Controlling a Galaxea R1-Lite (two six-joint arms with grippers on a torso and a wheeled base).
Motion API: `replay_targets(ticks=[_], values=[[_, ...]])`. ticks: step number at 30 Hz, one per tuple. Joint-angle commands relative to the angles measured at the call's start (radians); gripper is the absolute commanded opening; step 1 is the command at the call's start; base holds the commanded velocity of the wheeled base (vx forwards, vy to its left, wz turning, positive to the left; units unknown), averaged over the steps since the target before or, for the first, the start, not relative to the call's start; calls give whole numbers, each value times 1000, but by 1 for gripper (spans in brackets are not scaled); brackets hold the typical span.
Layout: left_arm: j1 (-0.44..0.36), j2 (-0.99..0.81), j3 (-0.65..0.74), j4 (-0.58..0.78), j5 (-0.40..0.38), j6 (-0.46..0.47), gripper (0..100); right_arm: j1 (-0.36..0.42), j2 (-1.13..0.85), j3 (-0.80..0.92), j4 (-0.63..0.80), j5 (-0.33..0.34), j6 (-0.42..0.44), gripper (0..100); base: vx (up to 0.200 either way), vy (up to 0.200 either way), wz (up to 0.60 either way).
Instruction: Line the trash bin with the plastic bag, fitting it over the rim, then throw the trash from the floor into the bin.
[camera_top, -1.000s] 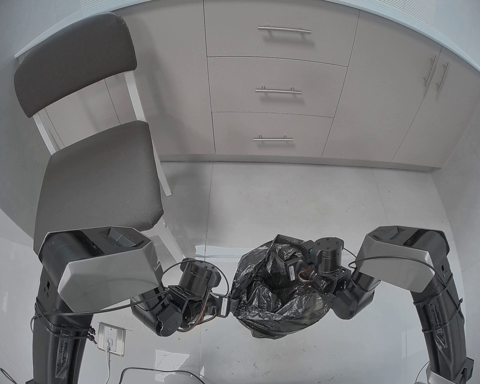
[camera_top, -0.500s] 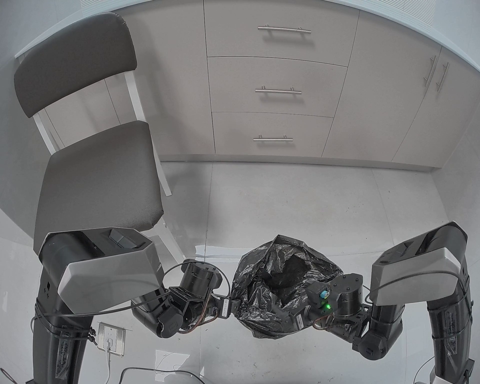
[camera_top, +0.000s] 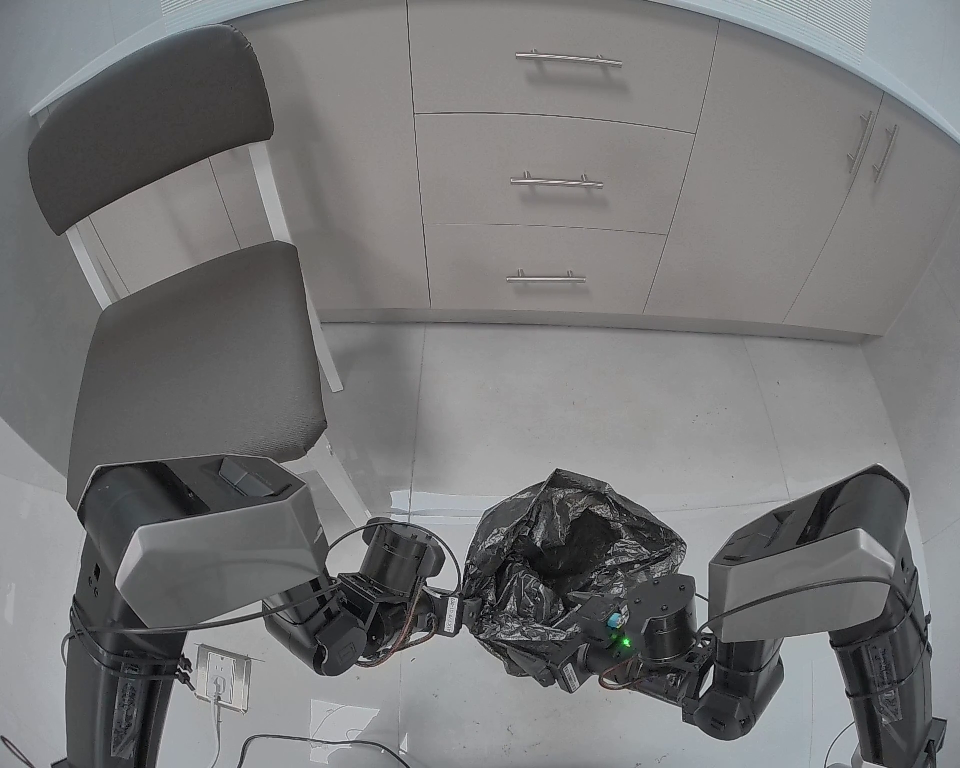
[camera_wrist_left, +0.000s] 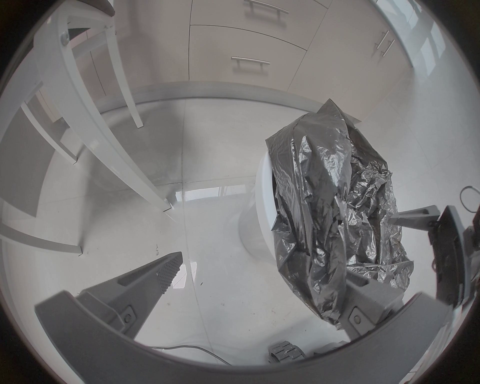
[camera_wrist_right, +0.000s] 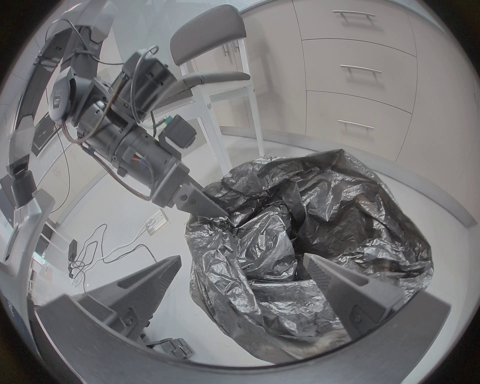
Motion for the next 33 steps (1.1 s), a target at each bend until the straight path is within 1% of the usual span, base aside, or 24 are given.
replay_targets(ticks=[1, 5, 15, 22, 28, 33], values=[[0, 3, -1, 0, 0, -1, 100, 7, 72, -40, -17, -1, -1, 100, 0, 0, 0], [0, 4, -1, 0, 0, -1, 100, 30, 86, -49, -17, 1, -2, 100, 0, 0, 0], [0, 6, -1, 0, 0, -1, 100, 134, 87, 19, -17, -1, 1, 100, 0, 0, 0], [0, 8, -3, 0, 0, -1, 100, 155, 121, 23, -17, -1, -1, 100, 0, 0, 0], [0, 8, -3, 0, 0, -1, 100, 159, 120, 12, -17, 2, 1, 100, 0, 0, 0], [-1, 8, 0, 0, 0, -1, 100, 166, 117, 23, -17, 30, 4, 100, 0, 0, 0]])
